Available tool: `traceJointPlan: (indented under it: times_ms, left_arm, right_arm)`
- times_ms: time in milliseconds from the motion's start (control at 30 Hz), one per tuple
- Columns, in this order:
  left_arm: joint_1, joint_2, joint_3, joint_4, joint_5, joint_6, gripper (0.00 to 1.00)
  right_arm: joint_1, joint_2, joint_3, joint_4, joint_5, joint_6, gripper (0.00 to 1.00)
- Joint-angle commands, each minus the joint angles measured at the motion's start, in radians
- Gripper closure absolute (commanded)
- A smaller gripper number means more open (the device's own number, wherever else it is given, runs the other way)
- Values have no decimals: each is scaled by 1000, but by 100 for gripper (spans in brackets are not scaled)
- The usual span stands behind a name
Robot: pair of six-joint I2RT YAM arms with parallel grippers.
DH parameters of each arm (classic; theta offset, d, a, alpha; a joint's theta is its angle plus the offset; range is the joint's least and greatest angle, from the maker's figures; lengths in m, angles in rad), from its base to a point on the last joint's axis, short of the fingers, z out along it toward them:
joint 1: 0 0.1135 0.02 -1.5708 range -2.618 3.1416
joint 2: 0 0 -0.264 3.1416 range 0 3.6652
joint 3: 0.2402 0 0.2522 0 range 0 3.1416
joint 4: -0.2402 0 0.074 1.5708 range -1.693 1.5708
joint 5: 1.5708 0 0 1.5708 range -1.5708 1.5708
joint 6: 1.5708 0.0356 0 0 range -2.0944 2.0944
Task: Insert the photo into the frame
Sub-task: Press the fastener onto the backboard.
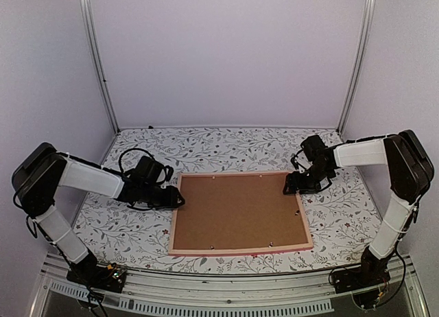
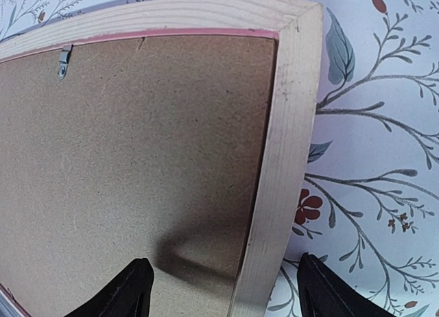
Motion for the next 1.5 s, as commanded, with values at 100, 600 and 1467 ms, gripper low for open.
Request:
traceJointPlan:
  times_ms: [100,600,1467]
  left_arm:
    - [20,22,-5,-93,-8,2,62]
    - [34,49,6,-67,4,-18,66]
    - [18,30,26,-119,-207,28,90]
  right_arm:
    - [3,26,-25,-14,-19,-16,25]
    - [3,27,-30,-13,-18,-17,25]
    - [3,26,-38,-13,-19,-20,25]
